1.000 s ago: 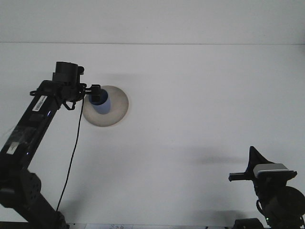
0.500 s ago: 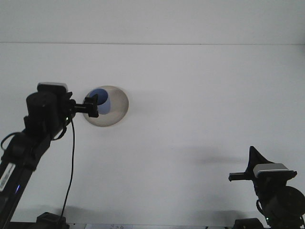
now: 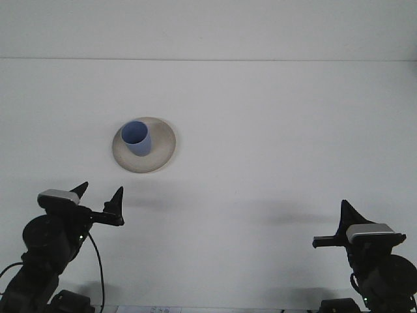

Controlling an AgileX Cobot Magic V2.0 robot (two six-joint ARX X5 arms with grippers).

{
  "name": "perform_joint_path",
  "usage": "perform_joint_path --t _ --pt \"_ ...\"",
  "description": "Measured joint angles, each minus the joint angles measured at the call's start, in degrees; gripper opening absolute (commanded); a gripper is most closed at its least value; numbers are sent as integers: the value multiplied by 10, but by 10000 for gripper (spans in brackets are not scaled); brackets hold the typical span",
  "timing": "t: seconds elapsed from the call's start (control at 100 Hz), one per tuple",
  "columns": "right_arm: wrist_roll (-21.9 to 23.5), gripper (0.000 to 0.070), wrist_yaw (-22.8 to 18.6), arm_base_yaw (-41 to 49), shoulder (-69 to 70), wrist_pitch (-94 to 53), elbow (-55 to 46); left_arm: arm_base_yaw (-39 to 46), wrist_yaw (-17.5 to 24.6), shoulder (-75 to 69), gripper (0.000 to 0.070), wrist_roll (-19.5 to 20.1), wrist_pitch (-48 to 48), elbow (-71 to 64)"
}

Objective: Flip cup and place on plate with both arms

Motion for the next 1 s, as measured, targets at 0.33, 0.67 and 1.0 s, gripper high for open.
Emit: perform_joint_path --t 0.33,0.67,1.0 --pt "0 0 0 0 0 0 0 0 0 -16 9 12 -14 -3" --pt "0 0 0 0 0 0 0 0 0 -16 12 12 -6 -3" --pt "0 0 0 0 0 0 0 0 0 -16 12 12 -5 -3"
